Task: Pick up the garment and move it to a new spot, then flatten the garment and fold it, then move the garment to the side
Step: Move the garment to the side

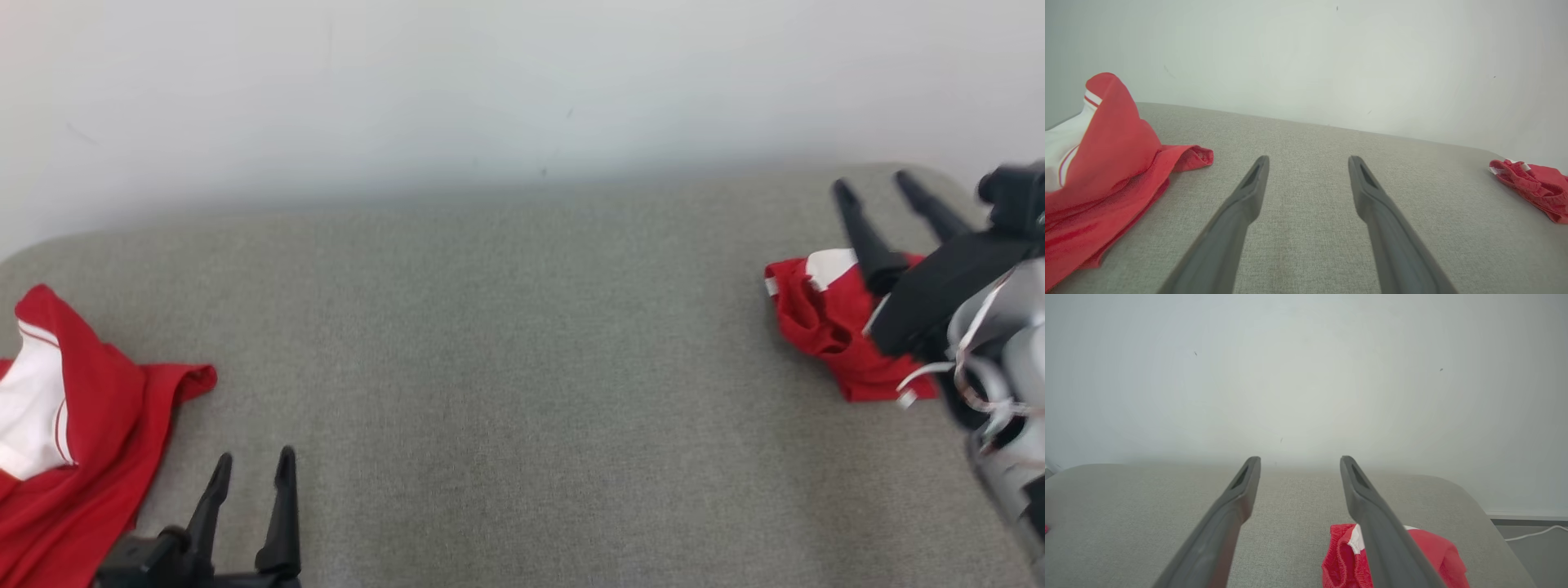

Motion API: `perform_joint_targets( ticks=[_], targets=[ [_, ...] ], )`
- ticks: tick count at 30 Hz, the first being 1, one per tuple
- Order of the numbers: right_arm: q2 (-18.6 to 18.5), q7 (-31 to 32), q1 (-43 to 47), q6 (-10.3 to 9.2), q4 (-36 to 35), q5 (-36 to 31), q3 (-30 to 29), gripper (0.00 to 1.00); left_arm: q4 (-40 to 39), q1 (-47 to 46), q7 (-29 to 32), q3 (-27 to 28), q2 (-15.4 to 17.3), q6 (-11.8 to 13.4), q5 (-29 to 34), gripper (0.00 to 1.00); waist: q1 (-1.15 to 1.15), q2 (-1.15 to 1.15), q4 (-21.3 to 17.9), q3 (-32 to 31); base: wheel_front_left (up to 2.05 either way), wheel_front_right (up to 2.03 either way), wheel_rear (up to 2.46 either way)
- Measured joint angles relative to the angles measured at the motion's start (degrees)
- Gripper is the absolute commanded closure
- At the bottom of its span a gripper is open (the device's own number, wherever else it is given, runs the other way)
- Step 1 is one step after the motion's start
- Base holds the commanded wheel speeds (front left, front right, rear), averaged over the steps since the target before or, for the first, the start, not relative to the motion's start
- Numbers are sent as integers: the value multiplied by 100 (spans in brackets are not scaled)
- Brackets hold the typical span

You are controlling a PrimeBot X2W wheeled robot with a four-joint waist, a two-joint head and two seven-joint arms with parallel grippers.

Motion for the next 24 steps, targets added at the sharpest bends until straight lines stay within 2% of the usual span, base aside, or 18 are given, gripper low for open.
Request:
perform_joint_targets(
  ticks=[2, 12, 15, 21, 24],
  targets=[
    [196, -258, 393, -57, -402, 3, 4, 0, -74, 192, 0, 111, 18, 90, 0, 0, 0, 0, -46, -178, 0, 0, 0],
    [249, -1046, 1573, -312, -1305, -398, 57, 0, -379, 481, 0, 301, 82, 220, 5, 0, 1, 0, -250, -496, 0, 0, 0],
    [260, -1266, 1985, -407, -1437, -504, 16, 0, -380, 480, 0, 318, 134, 247, 33, 0, 1, 0, -270, -534, 0, 0, 0],
    [398, -1592, 2693, -474, -1500, -510, -185, 0, -381, 495, 0, 301, 232, 357, 258, 0, 2, 0, -219, -549, 0, 0, 0],
    [408, -1703, 2994, -504, -1491, -687, -215, 0, -387, 668, 0, 335, 383, 415, 453, 0, 1, 0, -193, -544, 0, 0, 0]
  ],
)
